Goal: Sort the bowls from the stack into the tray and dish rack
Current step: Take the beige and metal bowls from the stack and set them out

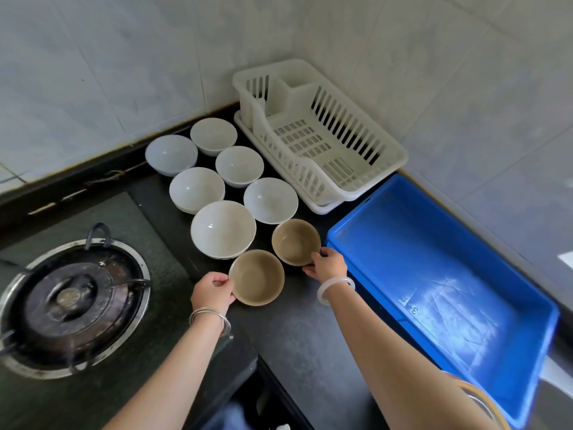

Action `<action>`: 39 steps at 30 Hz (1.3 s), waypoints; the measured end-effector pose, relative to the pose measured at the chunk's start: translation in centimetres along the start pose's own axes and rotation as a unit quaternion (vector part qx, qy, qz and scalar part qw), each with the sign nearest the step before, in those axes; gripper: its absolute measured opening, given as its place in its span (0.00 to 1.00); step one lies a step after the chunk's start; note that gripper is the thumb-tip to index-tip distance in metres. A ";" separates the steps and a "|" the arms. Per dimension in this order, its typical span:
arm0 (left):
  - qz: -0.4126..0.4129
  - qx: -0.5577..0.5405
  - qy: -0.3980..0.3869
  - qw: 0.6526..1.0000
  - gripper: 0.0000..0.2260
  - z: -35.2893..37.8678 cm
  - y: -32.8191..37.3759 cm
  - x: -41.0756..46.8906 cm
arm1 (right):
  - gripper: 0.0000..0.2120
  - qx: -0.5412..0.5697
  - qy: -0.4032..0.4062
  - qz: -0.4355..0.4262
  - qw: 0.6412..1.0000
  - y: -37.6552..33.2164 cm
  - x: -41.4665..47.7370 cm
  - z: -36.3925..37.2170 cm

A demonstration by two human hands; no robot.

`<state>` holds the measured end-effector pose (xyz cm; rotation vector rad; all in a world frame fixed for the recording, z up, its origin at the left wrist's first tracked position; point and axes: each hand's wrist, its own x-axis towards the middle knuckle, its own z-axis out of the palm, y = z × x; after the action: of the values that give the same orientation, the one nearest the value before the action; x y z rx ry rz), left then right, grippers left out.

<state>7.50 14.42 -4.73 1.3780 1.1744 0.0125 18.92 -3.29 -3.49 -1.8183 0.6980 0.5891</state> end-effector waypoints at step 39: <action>0.373 0.371 -0.372 0.765 0.12 16.0 -8.1 -26.7 | 0.08 -0.196 0.322 -0.029 0.926 23.0 -16.2 -26.7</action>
<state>0.02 -16.08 2.07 2.1860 -0.1517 -0.4419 -6.91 -31.91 1.15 -2.4349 1.0037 0.0678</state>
